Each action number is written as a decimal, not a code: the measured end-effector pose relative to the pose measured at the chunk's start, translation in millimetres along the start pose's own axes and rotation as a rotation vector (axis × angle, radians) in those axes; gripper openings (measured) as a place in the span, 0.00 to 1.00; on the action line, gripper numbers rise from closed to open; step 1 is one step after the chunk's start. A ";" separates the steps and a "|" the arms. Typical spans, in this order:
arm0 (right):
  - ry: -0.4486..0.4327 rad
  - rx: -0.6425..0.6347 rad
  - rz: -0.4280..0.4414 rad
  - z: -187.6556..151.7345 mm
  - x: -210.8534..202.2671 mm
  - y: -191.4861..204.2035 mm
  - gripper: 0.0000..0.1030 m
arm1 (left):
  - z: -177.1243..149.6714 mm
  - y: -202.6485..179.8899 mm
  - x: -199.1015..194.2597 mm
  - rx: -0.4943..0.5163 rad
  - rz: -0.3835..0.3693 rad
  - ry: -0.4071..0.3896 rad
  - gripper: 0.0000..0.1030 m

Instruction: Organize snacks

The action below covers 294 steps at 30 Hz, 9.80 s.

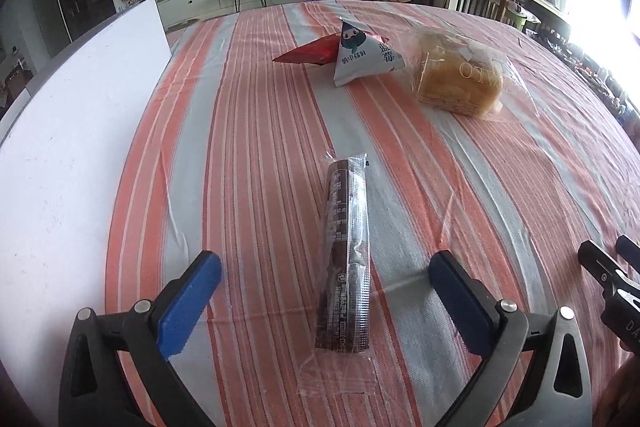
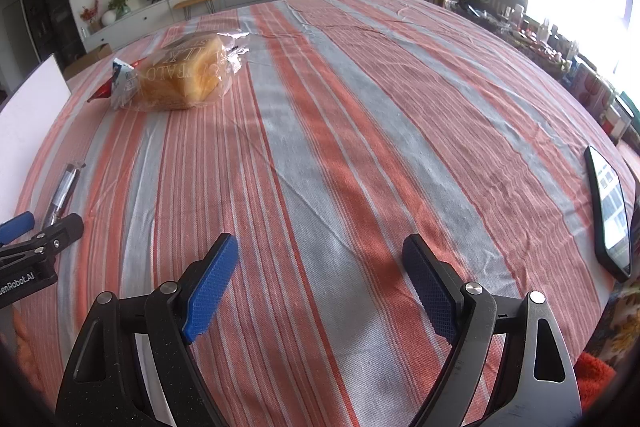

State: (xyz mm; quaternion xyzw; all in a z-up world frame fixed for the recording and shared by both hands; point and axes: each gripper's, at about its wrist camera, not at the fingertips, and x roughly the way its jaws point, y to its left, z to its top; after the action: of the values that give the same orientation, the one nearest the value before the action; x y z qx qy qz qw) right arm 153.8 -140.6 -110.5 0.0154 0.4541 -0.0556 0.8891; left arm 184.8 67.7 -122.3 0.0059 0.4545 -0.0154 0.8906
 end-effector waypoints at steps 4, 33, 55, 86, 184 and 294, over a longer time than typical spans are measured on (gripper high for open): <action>0.000 0.000 0.000 0.0 0.0 0.0 0.85 | -0.1 -0.1 0.1 0.000 0.000 0.000 1.00; 0.000 0.000 0.000 0.0 0.0 -0.1 0.85 | -0.1 0.2 0.1 0.000 0.000 0.000 1.00; 0.247 0.070 0.205 169.6 65.7 110.0 0.83 | -0.3 0.1 0.2 0.000 -0.001 -0.001 1.00; -0.082 0.005 0.256 20.7 -28.9 -2.6 0.76 | -0.3 0.2 0.5 0.000 -0.001 -0.001 1.00; 0.244 0.066 -0.105 148.8 64.0 85.6 0.88 | -0.4 0.9 0.7 0.000 -0.003 -0.003 1.00; 0.022 0.005 0.011 5.0 0.9 9.9 0.78 | -1.0 -21.7 -132.0 0.061 -0.249 -0.095 0.94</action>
State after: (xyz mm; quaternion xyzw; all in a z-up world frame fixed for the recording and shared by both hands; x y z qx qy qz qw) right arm 159.4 -131.2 -108.5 0.0209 0.4635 -0.0517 0.8843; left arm 105.8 49.0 -15.9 -0.0243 0.4085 -0.1399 0.9017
